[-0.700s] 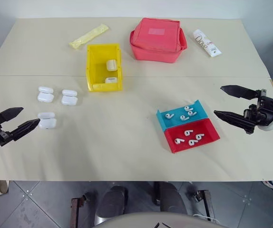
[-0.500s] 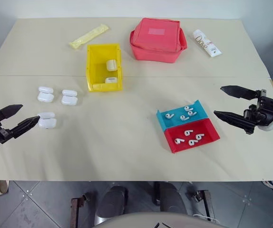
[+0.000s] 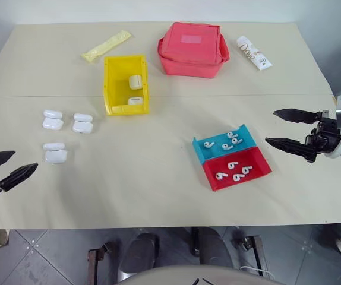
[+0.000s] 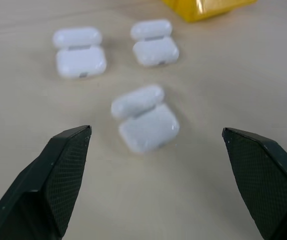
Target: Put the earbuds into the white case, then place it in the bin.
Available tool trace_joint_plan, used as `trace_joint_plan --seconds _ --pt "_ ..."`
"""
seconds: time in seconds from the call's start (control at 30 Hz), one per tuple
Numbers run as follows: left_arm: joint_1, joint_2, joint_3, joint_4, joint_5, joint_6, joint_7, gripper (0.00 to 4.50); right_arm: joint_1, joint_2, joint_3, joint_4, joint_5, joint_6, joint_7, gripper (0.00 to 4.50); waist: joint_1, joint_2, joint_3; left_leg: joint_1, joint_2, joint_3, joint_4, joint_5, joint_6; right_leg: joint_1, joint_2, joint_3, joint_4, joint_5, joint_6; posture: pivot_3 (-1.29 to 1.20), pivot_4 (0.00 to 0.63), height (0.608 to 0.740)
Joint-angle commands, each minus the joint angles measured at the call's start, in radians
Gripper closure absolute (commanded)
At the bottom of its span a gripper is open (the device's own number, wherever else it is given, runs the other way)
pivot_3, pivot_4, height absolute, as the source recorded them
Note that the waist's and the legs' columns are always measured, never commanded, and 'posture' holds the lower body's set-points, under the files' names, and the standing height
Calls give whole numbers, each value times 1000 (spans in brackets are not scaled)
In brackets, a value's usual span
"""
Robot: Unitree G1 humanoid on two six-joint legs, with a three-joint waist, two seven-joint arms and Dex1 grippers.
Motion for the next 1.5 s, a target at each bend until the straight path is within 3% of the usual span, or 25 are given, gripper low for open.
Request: trace_joint_plan --seconds 0.03,0.23,0.4,0.6,0.73,0.83,1.0,1.13,1.27,1.5 --pt "51 9 72 -35 -4 -19 -23 38 -13 -55 -16 39 -22 -37 52 0 3 0 0 0 0 0 0 0 0 0 0 0 0 0 0 0 150 740" --pt "123 -13 126 -69 11 -25 12 38 -91 -71 30 146 -78 -79 95 0 6 0 0 0 0 1 1 -1 1 0 0 0 0 0 -1 0 150 740" --pt "165 -32 103 -286 26 185 198 38 -172 -42 105 151 -110 -103 129 0 4 0 0 0 2 0 0 -1 -1 0 0 4 0 0 -1 0 150 740" --pt "143 19 66 -554 -12 566 365 38 -275 -16 180 152 -119 -105 177 0 5 0 0 0 1 0 1 -1 -1 0 1 7 1 0 -1 0 150 740" --pt "17 87 31 -674 -49 986 493 38 -336 -5 220 216 -139 -127 218 0 7 -1 0 0 1 0 1 -1 -1 0 2 8 1 0 -1 0 150 740" --pt "-112 110 -8 -705 -66 1186 546 38 -357 -6 249 245 -132 -147 230 0 7 -1 0 0 0 -1 0 -1 -1 -1 3 8 2 0 -1 0 150 740" --pt "-241 150 -116 -615 -169 1213 742 38 -385 2 306 284 -81 -199 230 0 3 -1 0 1 -2 -1 0 0 -2 -1 3 8 4 0 -1 0 150 740" --pt "-478 138 -253 -425 -253 1213 1000 38 -406 34 327 324 -62 -231 230 0 1 -3 -1 0 -1 -2 0 1 -4 -2 4 6 4 -1 -1 0 150 740" --pt "-659 111 -365 -262 -334 1213 1154 38 -395 59 318 310 -59 -232 230 0 2 -3 -1 1 -3 -3 1 2 -4 -3 3 6 7 0 -1 0 150 740" --pt "-777 96 -477 -96 -475 1213 1336 38 -360 57 291 285 -58 -231 230 0 1 -3 -1 0 -5 -3 3 2 -3 -4 3 6 11 -1 -1 0 150 740"
